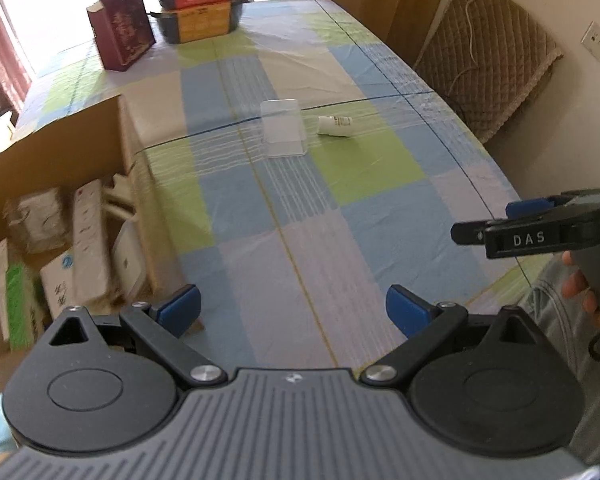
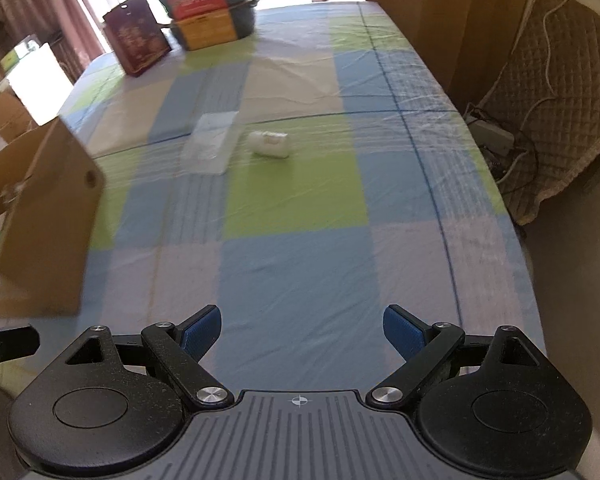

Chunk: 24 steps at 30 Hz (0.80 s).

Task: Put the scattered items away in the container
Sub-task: 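Move both tools back from the cardboard box toward the remaining items, then grasp the clear plastic lid with the left tool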

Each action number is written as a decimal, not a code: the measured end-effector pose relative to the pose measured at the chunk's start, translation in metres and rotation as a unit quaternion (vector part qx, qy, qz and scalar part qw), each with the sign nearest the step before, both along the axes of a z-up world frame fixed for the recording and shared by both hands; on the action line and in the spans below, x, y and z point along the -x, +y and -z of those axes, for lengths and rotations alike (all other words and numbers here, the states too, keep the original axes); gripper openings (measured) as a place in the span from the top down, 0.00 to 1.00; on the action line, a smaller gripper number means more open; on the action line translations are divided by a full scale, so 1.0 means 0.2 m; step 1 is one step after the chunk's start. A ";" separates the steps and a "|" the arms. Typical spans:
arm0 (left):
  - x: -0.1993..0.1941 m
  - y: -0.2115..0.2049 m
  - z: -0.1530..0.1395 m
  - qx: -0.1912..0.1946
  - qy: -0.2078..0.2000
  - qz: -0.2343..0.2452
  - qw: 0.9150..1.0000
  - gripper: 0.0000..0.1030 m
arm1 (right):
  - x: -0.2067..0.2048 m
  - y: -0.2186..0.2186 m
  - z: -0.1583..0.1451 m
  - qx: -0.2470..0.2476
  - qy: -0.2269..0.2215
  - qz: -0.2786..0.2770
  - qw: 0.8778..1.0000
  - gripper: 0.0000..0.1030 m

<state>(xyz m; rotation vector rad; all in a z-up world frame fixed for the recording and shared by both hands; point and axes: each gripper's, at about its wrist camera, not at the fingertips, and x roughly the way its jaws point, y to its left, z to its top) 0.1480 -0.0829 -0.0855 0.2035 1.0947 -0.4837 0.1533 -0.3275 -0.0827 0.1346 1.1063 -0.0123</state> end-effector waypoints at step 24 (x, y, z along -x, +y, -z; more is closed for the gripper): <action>-0.74 -0.45 0.34 -0.063 0.002 0.032 0.997 0.06 | -0.55 -0.33 0.28 -0.029 -0.009 0.010 0.999 0.09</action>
